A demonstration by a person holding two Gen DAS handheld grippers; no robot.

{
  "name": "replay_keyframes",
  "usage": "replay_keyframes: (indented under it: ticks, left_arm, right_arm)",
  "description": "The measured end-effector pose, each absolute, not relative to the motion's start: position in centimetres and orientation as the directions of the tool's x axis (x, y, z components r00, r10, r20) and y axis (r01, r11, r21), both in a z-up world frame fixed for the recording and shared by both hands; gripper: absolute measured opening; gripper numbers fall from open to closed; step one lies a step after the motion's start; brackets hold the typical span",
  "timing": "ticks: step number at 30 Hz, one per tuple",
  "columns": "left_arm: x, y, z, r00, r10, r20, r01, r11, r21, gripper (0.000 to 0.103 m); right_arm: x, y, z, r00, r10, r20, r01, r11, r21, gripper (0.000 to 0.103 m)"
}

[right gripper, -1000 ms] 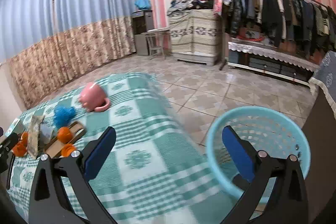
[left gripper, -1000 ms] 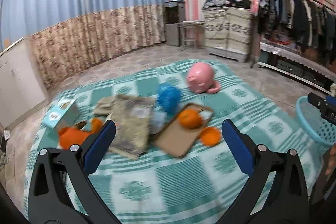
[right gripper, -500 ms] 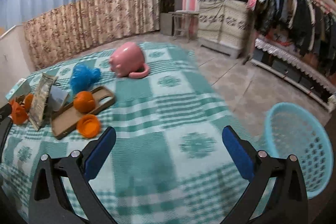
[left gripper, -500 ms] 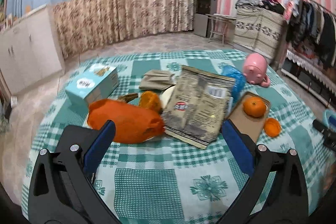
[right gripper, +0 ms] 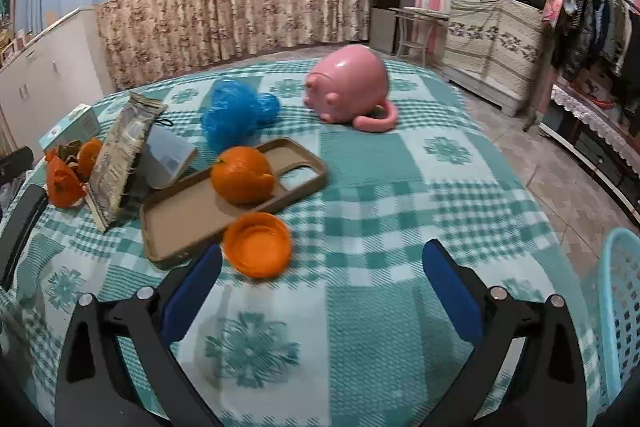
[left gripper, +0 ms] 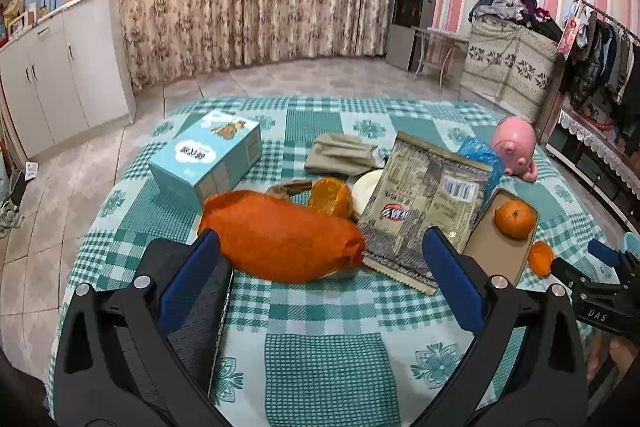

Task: Collect trash
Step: 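Return both tools to the table and reach toward the orange lid, then grasp the orange lid with the right tool while the left tool grasps orange peel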

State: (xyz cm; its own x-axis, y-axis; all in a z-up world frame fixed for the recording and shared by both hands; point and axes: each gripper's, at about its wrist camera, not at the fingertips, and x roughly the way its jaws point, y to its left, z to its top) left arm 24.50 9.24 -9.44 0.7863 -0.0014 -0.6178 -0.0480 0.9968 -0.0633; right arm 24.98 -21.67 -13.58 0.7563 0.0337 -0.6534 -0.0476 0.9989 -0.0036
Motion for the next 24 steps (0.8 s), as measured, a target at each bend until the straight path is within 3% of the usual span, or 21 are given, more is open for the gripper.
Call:
replay_keyframes:
  ticks: [2,9,16,24]
  left_arm:
    - [24.7,9.3,-9.7,0.779,0.013,-0.627,-0.057,0.997,-0.052,0.098]
    - [25.1,8.8,-10.6,0.752,-0.016,-0.659,-0.042,0.997,-0.071,0.098]
    - [25.4,8.0,-11.4,0.736,0.0,-0.677,-0.041,0.998,-0.045,0.098]
    - [26.3,7.5,-12.5,0.723,0.056,-0.688,-0.07,0.998,0.009,0.098]
  right_arm:
    - [25.4,-21.1,-13.8,0.748,0.039,-0.663,-0.064,0.998,-0.013,0.097]
    - [26.7,-20.7,-14.8,0.687,0.121,-0.716,-0.121,0.991,0.051,0.064]
    - [26.7,-20.9,-14.7,0.684,0.181,-0.707,-0.162,0.982,0.095,0.04]
    - [26.0,-23.2,-13.7,0.718,0.142,-0.681,-0.113,0.99,0.087,0.041]
